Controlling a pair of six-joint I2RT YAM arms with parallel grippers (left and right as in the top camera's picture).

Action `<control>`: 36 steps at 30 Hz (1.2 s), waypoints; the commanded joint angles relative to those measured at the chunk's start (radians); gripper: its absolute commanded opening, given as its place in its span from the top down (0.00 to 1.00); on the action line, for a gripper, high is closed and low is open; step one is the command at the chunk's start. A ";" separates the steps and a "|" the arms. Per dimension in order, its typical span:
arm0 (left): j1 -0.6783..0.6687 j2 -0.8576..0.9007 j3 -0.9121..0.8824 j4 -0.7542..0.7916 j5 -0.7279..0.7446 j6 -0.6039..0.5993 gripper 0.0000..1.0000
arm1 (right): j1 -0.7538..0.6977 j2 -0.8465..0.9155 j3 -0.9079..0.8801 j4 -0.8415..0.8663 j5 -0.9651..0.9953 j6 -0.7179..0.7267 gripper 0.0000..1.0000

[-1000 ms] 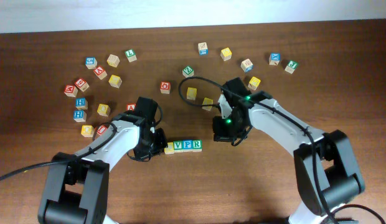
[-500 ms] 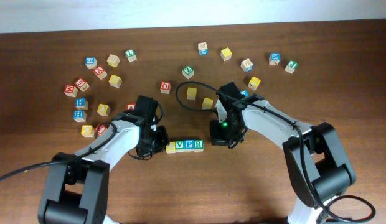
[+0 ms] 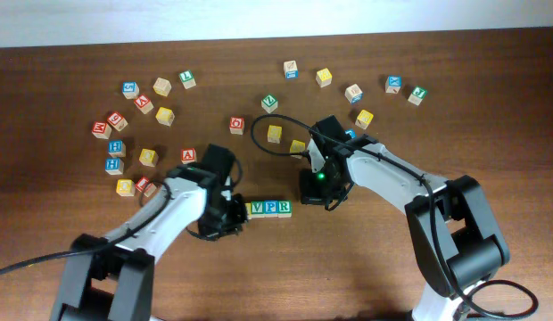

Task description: Spell out CVPR

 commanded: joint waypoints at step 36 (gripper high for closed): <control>-0.076 -0.011 0.004 0.065 -0.122 -0.059 1.00 | 0.006 0.009 -0.007 -0.005 0.002 0.007 0.96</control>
